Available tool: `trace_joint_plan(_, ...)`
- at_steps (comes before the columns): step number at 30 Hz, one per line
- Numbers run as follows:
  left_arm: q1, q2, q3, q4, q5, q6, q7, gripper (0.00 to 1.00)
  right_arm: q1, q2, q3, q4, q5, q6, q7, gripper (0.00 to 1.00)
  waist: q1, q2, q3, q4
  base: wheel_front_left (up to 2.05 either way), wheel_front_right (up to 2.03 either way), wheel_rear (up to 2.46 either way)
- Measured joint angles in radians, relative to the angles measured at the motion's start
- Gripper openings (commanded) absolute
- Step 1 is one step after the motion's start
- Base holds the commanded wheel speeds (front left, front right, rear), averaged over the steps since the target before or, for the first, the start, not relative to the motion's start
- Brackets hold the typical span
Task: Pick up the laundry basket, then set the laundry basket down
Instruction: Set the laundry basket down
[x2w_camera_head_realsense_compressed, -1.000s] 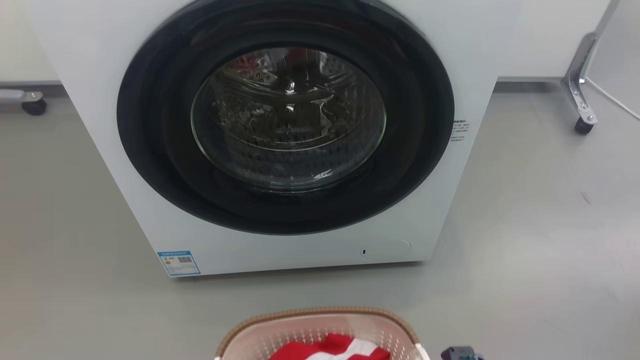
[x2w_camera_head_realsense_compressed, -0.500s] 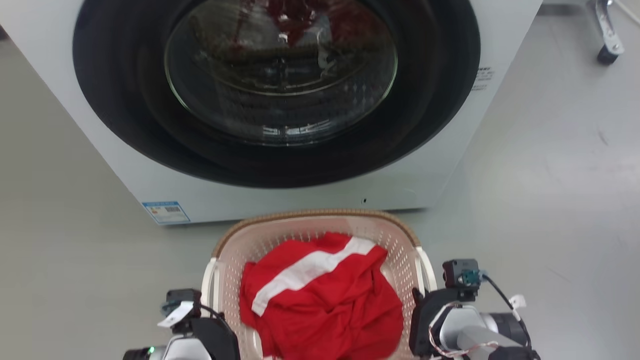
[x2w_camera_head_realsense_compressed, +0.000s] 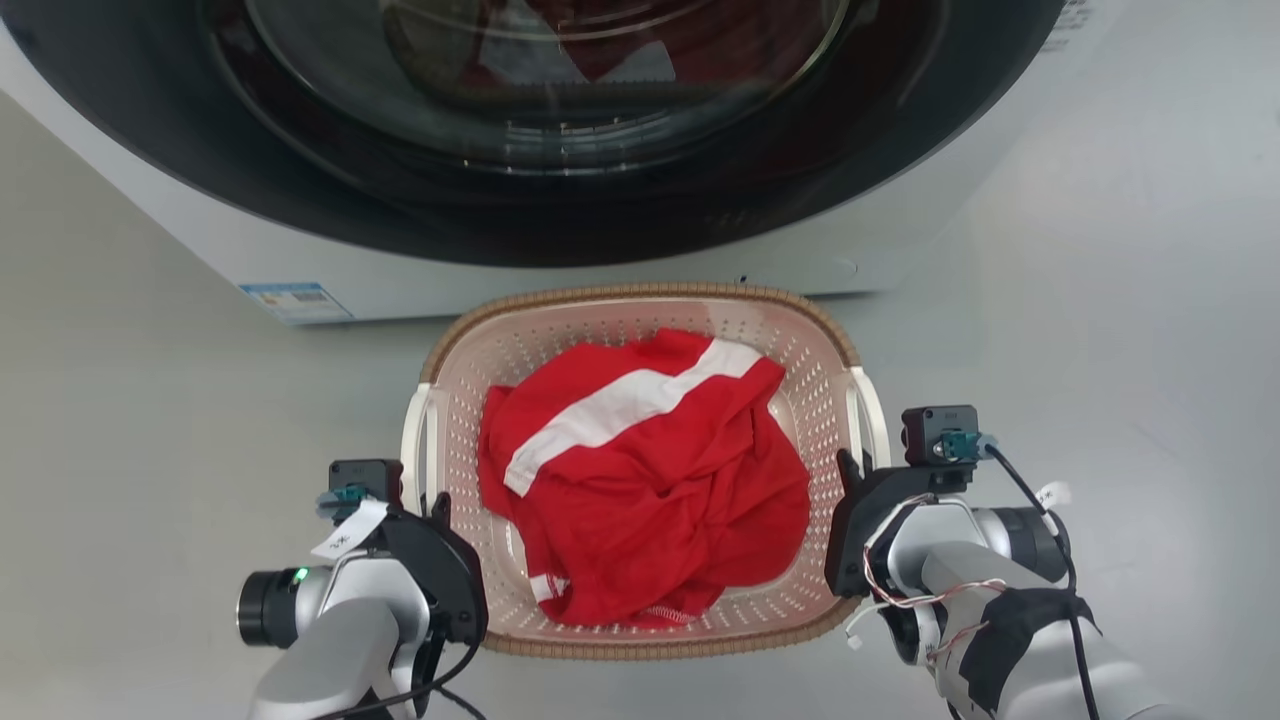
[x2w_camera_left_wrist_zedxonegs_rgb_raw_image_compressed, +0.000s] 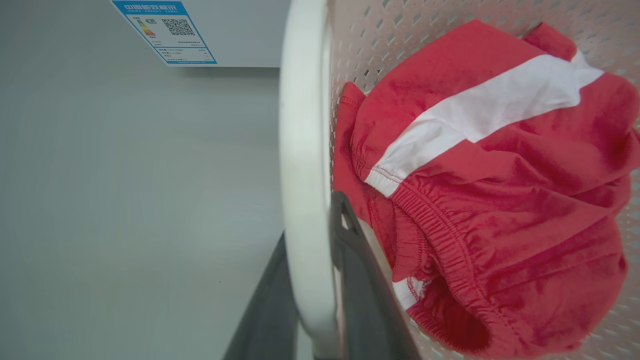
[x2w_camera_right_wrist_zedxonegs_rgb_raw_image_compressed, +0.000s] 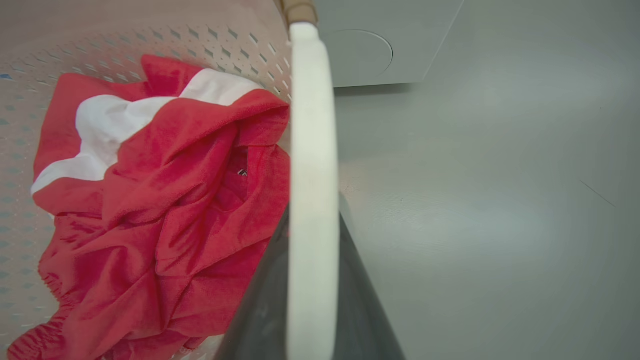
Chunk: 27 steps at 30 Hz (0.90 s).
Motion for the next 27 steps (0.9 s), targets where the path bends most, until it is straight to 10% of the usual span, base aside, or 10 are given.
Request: trace_joint_plan(27, -0.181, -0.002, 0.012, 0.000, 0.019, 0.003, -0.052, 0.00, -0.190, -0.004, -0.009, 0.043, -0.020, 0.001, -0.069, 0.00, 0.0000, 0.0001, 0.358, 0.016, 0.00, 0.00, 0.00)
